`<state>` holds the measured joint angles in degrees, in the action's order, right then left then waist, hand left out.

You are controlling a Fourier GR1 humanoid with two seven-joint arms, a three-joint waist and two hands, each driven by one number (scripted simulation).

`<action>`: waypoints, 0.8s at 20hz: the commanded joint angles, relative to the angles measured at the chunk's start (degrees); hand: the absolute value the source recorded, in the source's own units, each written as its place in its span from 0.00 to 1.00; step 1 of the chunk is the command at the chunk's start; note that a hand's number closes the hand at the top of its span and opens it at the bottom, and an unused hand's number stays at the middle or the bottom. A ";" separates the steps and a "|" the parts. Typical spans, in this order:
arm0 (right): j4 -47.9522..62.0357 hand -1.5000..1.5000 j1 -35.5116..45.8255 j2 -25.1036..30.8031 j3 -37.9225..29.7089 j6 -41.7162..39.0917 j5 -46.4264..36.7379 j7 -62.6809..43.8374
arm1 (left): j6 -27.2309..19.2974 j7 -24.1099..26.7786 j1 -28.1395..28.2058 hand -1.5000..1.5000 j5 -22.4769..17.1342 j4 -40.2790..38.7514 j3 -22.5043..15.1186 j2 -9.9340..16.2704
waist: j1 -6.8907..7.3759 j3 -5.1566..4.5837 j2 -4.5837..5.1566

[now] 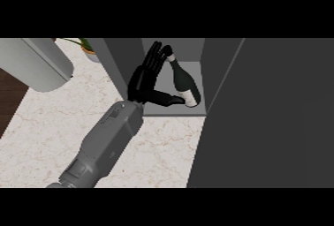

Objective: Pick up the wine, place it into the cabinet and close the cabinet

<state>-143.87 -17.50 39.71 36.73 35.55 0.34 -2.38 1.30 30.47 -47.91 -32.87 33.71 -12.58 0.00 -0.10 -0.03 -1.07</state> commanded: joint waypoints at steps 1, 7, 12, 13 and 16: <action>-11.59 0.00 -5.40 1.21 2.26 1.46 -0.22 -3.41 | -0.65 -1.41 8.71 0.00 -1.00 7.88 -3.18 0.00 | 0.59 0.00 -0.52; -11.06 0.00 -2.58 1.05 0.01 1.99 0.81 -5.47 | -4.13 -5.86 18.78 0.00 0.07 23.11 -6.89 0.52 | 1.44 -0.01 0.03; -12.69 0.00 -6.27 4.46 -1.87 0.41 2.21 -1.95 | -3.99 -7.30 29.82 0.00 -0.55 33.99 -9.19 2.70 | 0.36 0.09 0.11; -13.72 0.00 -3.93 4.44 -1.73 1.33 1.03 -6.24 | -3.03 -6.17 31.84 0.00 0.01 35.91 -10.06 3.39 | 0.77 -0.04 0.29; -11.32 0.00 -1.48 4.28 -1.88 -0.92 1.98 -5.64 | -1.94 -9.78 35.01 0.00 -2.32 42.80 -9.14 6.26 | 0.98 -0.01 0.53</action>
<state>-144.08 -18.14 42.90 34.59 35.34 0.26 -2.03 -0.55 23.83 -17.80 -33.82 68.06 -21.09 4.45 0.66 -0.01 -0.76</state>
